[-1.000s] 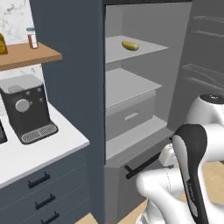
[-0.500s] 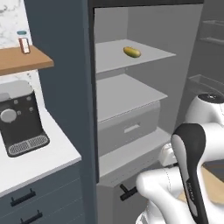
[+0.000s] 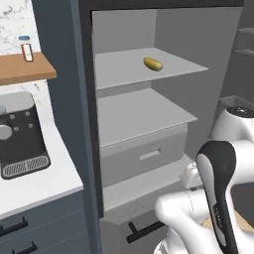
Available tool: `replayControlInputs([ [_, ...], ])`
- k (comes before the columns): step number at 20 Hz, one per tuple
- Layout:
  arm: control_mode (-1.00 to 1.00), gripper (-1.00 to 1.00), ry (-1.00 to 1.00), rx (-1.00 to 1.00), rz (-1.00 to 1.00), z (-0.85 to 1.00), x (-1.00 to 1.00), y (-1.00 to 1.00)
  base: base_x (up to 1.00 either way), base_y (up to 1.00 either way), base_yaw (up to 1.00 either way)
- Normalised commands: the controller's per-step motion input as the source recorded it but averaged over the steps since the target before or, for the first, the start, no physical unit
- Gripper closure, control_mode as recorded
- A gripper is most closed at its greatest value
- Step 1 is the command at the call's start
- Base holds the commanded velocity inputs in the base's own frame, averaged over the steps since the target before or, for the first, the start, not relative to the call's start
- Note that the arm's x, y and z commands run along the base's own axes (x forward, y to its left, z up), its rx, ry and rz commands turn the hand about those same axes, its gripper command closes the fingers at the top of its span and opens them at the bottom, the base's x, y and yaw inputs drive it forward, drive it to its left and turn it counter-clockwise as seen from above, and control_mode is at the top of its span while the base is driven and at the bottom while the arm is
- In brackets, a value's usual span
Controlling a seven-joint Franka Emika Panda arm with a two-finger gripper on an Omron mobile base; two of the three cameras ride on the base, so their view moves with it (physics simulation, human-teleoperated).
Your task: Place one cucumber and one chicken drumstick in each tupperware on the nearby counter, to pack two identical lunches.
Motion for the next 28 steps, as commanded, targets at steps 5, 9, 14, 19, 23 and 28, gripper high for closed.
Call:
replayControlInputs([
  [5,1.0,-1.0,0.0,0.0,0.0,0.0,0.0,0.0,0.48,-0.04,0.23],
  [9,1.0,-1.0,0.0,0.0,0.0,0.0,0.0,0.0,0.12,-0.43,0.12],
  [14,1.0,-1.0,0.0,0.0,0.0,0.0,0.0,0.0,0.11,-0.33,0.11],
  [19,1.0,-1.0,0.0,0.0,0.0,0.0,0.0,0.0,0.0,-0.03,0.03],
  [23,1.0,-1.0,0.0,0.0,0.0,0.0,0.0,0.0,0.0,0.0,0.0],
  [28,-1.0,-1.0,-0.19,-0.01,0.04,0.31,0.0,0.04,0.0,0.0,0.0],
])
